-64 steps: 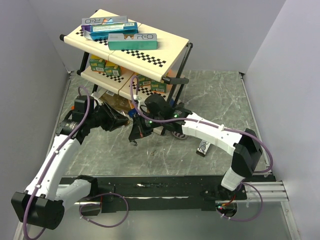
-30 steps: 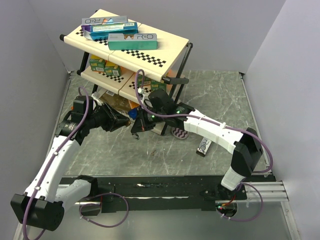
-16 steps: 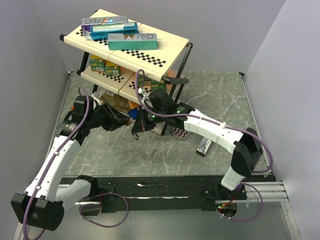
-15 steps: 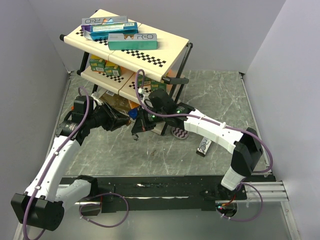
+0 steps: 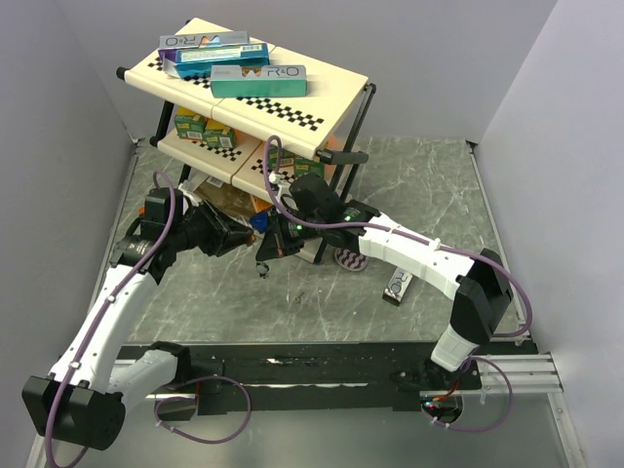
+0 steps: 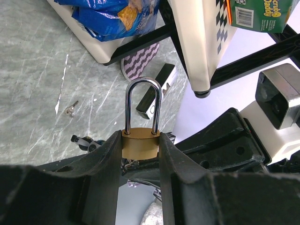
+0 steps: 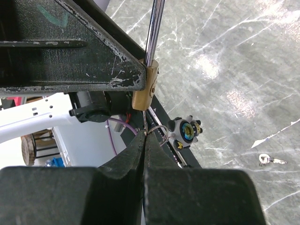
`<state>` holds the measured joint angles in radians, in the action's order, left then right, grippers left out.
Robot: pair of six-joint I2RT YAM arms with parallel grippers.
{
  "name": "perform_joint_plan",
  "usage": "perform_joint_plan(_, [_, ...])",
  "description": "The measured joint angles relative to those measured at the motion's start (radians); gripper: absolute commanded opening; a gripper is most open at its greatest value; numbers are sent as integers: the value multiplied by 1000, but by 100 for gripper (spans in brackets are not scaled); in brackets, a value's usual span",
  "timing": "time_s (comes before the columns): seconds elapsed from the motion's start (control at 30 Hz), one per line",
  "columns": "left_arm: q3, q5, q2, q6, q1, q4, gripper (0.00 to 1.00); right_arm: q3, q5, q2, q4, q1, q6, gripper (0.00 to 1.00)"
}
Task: Unlock with the key
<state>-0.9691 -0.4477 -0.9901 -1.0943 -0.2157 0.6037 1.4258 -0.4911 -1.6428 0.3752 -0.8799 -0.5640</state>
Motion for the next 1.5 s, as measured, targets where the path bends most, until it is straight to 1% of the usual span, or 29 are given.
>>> perform_joint_plan(0.43, [0,0,0,0,0,-16,1,2,0,0,1,-1,0,0])
perform_joint_plan(0.9, [0,0,3,0,0,-25,1,59,0,-24,39,-1,8,0])
perform_joint_plan(1.5, [11,0,21,0,0,-40,1,59,30,-32,60,-1,8,0])
